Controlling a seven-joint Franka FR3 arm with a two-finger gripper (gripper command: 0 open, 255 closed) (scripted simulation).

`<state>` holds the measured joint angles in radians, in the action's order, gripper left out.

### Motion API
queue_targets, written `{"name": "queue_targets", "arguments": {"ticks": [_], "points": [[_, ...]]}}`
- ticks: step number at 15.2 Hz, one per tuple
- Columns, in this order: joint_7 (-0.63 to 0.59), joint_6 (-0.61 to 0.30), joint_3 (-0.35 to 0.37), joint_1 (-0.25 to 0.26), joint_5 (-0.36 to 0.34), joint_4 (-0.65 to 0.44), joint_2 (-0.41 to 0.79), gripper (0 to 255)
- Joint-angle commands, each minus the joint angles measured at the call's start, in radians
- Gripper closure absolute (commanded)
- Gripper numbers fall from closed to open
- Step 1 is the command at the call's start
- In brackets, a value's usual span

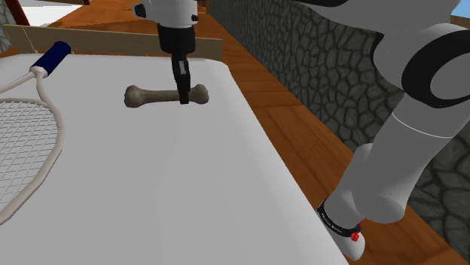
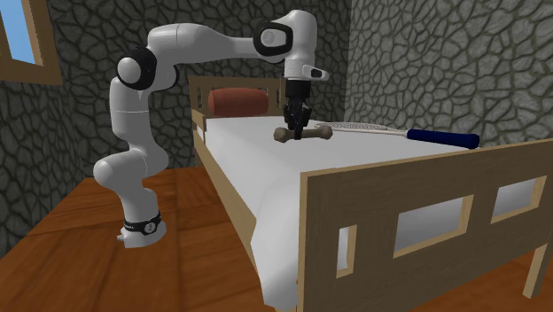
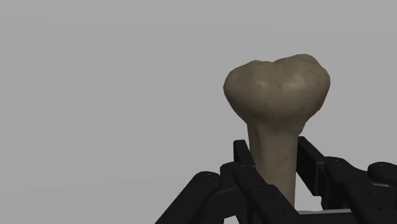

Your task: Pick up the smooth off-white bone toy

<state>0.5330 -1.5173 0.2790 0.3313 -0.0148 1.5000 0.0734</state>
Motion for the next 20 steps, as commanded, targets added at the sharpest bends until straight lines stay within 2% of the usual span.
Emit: {"name": "queue_targets", "arguments": {"ticks": [1, 8, 20], "points": [[0.0, -0.001, 0.0, 0.0, 0.0, 0.001, 0.0, 255], [0.0, -0.001, 0.0, 0.0, 0.0, 0.001, 0.0, 255], [-0.014, 0.192, 0.008, 0.015, -0.022, -0.266, 0.077, 255]]}}
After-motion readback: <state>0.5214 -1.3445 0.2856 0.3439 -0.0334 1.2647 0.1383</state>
